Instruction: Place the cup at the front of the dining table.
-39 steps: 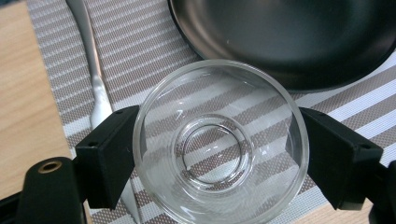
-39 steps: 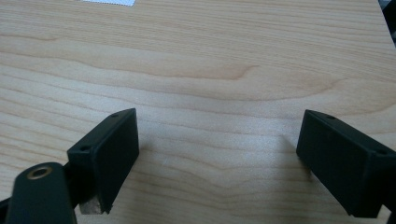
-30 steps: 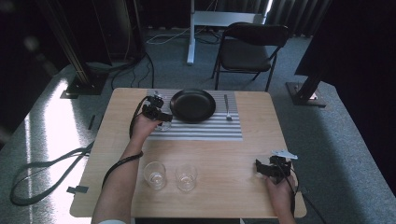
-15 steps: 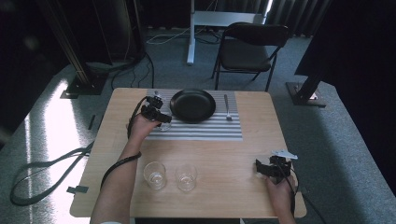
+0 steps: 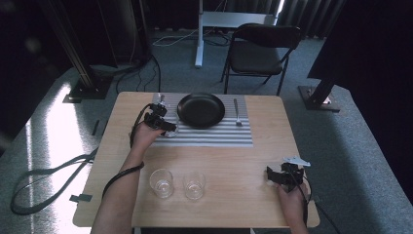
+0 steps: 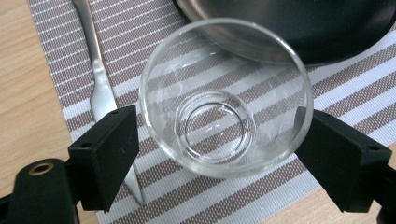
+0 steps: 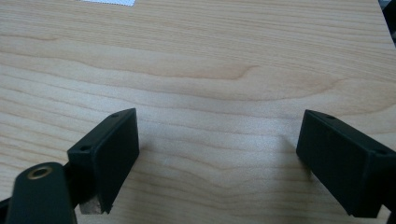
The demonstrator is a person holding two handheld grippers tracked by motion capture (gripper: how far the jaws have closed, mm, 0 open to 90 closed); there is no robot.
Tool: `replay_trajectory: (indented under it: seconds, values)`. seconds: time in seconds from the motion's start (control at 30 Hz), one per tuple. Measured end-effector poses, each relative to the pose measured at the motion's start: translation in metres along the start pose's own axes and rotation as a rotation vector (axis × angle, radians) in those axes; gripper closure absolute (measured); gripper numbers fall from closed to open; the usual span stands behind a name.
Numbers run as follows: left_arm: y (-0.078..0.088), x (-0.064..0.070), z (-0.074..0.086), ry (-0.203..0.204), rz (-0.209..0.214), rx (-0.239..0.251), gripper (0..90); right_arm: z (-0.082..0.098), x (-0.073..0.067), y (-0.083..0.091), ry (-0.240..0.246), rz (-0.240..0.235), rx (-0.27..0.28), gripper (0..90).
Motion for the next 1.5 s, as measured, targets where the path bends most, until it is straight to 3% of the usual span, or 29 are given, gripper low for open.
replay_trajectory:
  seconds: [0.3, 0.63, 1.27, 1.5]
  values:
    - [0.003, -0.004, 0.011, 0.026, 0.015, 0.009, 15.1, 0.0, 0.0, 0.0, 0.0, 0.0, 0.0, 12.5]
    - [0.007, -0.01, 0.027, 0.014, 0.003, 0.001, 15.1, 0.0, -0.001, 0.0, 0.002, -0.002, 0.002, 13.5]
    - [0.022, -0.014, 0.053, -0.008, 0.025, 0.018, 15.2, 0.0, -0.001, 0.0, 0.001, -0.002, 0.002, 13.5]
    - [0.028, -0.016, 0.061, 0.007, 0.041, 0.034, 15.2, 0.0, -0.001, 0.0, 0.0, -0.002, 0.002, 13.5]
Point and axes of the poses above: each handheld gripper's, and its own axes: y roughly backward along the jaws, z roughly out of its underside, x roughly to its right, the point moved 10 cm from there along -y, roughly forward along the jaws, and after that the axes turned 6 degrees about -z, right-handed, at the moved point
